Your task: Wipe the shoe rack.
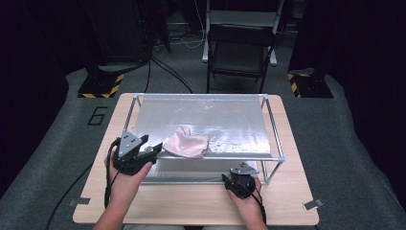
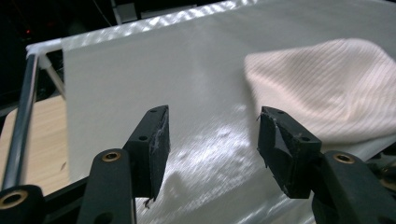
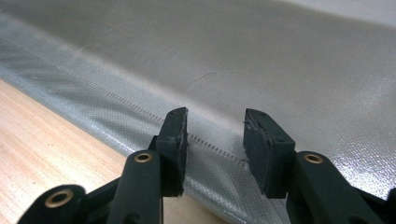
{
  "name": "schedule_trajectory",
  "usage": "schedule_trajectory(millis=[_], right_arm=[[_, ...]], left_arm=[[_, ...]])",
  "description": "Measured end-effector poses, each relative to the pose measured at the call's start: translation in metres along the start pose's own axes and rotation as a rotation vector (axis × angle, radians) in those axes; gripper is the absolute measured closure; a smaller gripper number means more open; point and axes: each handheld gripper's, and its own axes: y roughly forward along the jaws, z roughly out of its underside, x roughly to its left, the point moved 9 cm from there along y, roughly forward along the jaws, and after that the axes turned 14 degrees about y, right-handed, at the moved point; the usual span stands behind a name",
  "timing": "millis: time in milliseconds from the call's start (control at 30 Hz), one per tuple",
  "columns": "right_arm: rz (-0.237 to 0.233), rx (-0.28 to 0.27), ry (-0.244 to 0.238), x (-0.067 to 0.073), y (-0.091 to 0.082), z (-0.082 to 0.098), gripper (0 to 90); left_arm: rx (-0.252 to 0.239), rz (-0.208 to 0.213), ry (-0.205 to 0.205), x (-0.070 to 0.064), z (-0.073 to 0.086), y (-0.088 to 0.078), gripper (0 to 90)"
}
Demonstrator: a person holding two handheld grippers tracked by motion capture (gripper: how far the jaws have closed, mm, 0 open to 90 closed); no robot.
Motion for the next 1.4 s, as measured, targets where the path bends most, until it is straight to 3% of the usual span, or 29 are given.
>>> schedule_trajectory(millis=[233, 633, 833, 867, 967, 1167, 1233, 1267, 1300, 1400], right_arm=[[-0.003, -0.002, 0.001, 0.000, 0.000, 0.000, 59.8], [-0.003, 0.001, 0.007, 0.000, 0.000, 0.000, 59.6], [0.000, -0.015, 0.011, -0.001, -0.001, -0.002, 58.9], [-0.006, -0.006, 0.045, 0.001, 0.000, 0.000, 58.6], [0.001, -0.006, 0.051, 0.000, -0.001, 0.000, 56.8], [0.000, -0.010, 0.045, 0.000, -0.001, 0.000, 53.9], [0.009, -0.010, 0.009, -0.002, -0.001, -0.001, 51.0], [0.007, -0.011, 0.000, -0.002, -0.002, -0.002, 49.1], [-0.032, -0.003, 0.035, 0.004, -0.003, -0.001, 47.4], [-0.052, 0.001, 0.005, 0.006, -0.005, -0.003, 44.6]], left_arm=[[0.010, -0.002, -0.019, 0.007, 0.016, -0.005, 42.4], [-0.028, 0.028, -0.058, 0.009, 0.020, -0.004, 41.3], [-0.024, 0.011, -0.054, 0.012, 0.021, -0.005, 41.7], [-0.024, 0.013, -0.052, 0.013, 0.021, -0.005, 41.7], [-0.026, 0.022, -0.056, 0.014, 0.022, -0.005, 41.8], [-0.024, 0.004, -0.049, 0.015, 0.022, -0.003, 42.6], [-0.032, 0.014, -0.061, 0.016, 0.023, -0.002, 42.7], [-0.031, 0.020, -0.069, 0.016, 0.024, -0.002, 42.7], [-0.035, 0.022, -0.067, 0.017, 0.024, -0.002, 42.6], [-0.046, 0.022, -0.068, 0.017, 0.025, -0.002, 42.7]])
